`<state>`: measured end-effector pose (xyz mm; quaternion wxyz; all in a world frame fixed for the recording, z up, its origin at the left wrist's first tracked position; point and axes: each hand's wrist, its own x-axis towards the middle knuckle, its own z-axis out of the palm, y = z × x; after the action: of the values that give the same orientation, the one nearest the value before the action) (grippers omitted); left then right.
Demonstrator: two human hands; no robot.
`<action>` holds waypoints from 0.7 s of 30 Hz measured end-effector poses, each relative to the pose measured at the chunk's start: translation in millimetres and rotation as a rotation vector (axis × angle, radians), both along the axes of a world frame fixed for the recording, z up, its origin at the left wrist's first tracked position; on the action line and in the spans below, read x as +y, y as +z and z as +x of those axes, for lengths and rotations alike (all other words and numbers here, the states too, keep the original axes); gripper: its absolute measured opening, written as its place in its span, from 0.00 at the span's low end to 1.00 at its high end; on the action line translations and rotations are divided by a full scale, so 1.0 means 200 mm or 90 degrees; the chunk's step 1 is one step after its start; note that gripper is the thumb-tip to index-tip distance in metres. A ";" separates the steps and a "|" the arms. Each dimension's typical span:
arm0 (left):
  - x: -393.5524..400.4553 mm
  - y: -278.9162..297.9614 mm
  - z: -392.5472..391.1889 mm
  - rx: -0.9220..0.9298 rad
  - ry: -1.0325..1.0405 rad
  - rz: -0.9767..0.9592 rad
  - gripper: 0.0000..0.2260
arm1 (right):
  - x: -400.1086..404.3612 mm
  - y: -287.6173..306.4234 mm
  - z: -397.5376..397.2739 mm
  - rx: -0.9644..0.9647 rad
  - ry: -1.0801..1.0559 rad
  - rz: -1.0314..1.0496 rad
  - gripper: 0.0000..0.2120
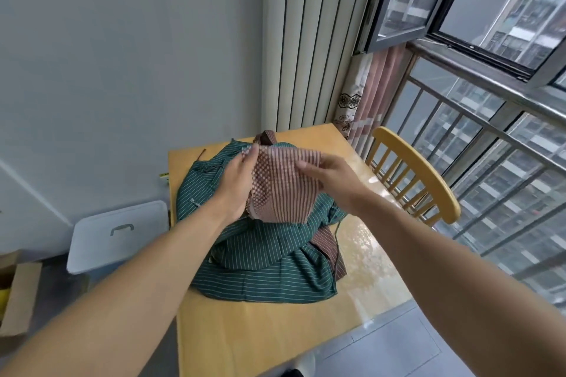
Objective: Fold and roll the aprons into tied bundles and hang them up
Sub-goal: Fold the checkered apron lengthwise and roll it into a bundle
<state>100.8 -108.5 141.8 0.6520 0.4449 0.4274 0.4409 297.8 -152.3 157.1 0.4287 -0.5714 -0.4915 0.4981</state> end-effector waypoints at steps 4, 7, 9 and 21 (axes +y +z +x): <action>0.07 0.16 -0.08 0.036 -0.117 0.100 0.32 | 0.09 0.26 -0.05 0.051 -0.058 0.088 0.07; 0.06 0.14 -0.13 0.095 -0.289 0.078 0.23 | 0.12 0.38 -0.06 0.154 -0.091 0.103 0.08; 0.03 0.09 -0.14 0.169 -0.346 0.064 0.20 | 0.13 0.45 -0.07 0.255 -0.113 0.087 0.08; 0.12 0.10 -0.10 0.130 -0.330 -0.135 0.17 | 0.30 0.57 0.04 0.223 -0.245 0.098 0.12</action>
<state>79.9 -85.2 162.2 0.7394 0.5105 0.4064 0.1658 305.8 -92.5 270.4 0.6361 -0.5253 -0.3283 0.4600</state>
